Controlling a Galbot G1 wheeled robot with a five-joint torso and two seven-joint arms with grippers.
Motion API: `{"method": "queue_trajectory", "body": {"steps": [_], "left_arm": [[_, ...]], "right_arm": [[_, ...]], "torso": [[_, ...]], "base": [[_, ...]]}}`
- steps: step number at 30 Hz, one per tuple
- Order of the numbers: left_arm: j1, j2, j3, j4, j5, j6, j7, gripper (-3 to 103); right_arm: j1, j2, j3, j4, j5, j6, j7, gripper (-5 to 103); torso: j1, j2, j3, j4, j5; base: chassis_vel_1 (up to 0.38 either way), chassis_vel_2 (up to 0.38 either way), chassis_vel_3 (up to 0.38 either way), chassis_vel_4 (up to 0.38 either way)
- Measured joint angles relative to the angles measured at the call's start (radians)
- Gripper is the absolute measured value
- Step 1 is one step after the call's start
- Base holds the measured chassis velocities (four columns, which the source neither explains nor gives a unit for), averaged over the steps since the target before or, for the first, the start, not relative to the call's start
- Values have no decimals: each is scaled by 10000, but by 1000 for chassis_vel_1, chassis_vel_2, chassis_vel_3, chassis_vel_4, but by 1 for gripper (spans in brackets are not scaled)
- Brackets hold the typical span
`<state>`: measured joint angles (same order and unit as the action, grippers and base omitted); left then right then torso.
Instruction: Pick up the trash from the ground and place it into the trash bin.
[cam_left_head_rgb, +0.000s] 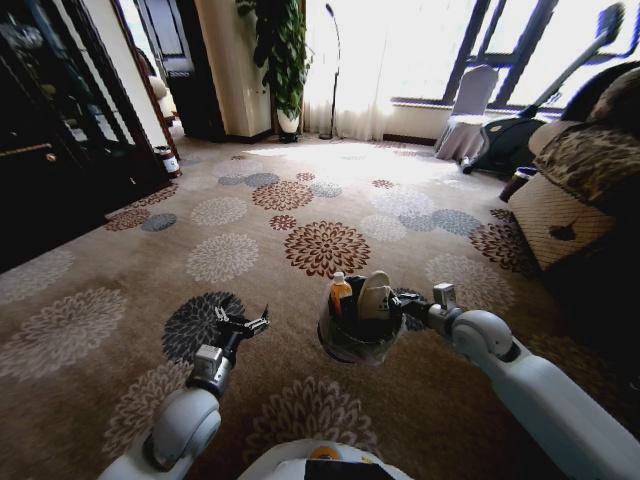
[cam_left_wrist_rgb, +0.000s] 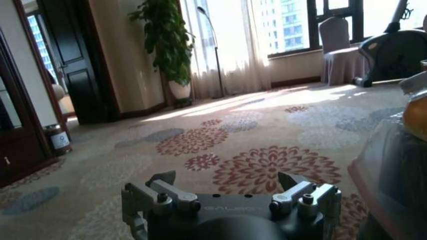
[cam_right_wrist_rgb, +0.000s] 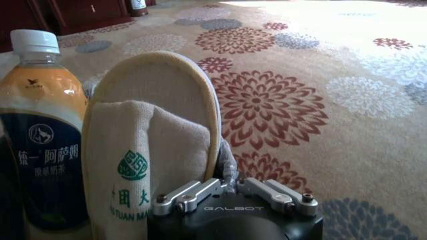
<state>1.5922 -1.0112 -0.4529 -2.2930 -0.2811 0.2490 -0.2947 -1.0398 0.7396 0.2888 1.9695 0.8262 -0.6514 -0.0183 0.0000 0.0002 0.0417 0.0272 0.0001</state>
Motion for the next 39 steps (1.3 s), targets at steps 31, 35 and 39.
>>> {"method": "queue_trajectory", "body": {"steps": [31, 35, 39], "left_arm": [[-401, -929, -1351, 1327, -817, -1118, 2336, 100], [-439, -978, -1194, 1330, -748, -1139, 2358, 100], [-472, -974, -1097, 1360, -639, -1139, 2418, 100]], "right_arm": [[-4499, 2153, 5613, 1856, -1810, 1804, -3, 1], [-3877, 2104, 5275, 1639, -2066, 1132, -1, 1], [-3049, 1898, 4936, 1053, -2496, 325, -3, 1]], "torso": [[-1, 1, -1, -6, -1], [-1, 1, -1, -7, -3], [-1, 1, -1, 1, -19]], "base": [[0, 0, 0, 0], [0, 0, 0, 0], [0, 0, 0, 0]]}}
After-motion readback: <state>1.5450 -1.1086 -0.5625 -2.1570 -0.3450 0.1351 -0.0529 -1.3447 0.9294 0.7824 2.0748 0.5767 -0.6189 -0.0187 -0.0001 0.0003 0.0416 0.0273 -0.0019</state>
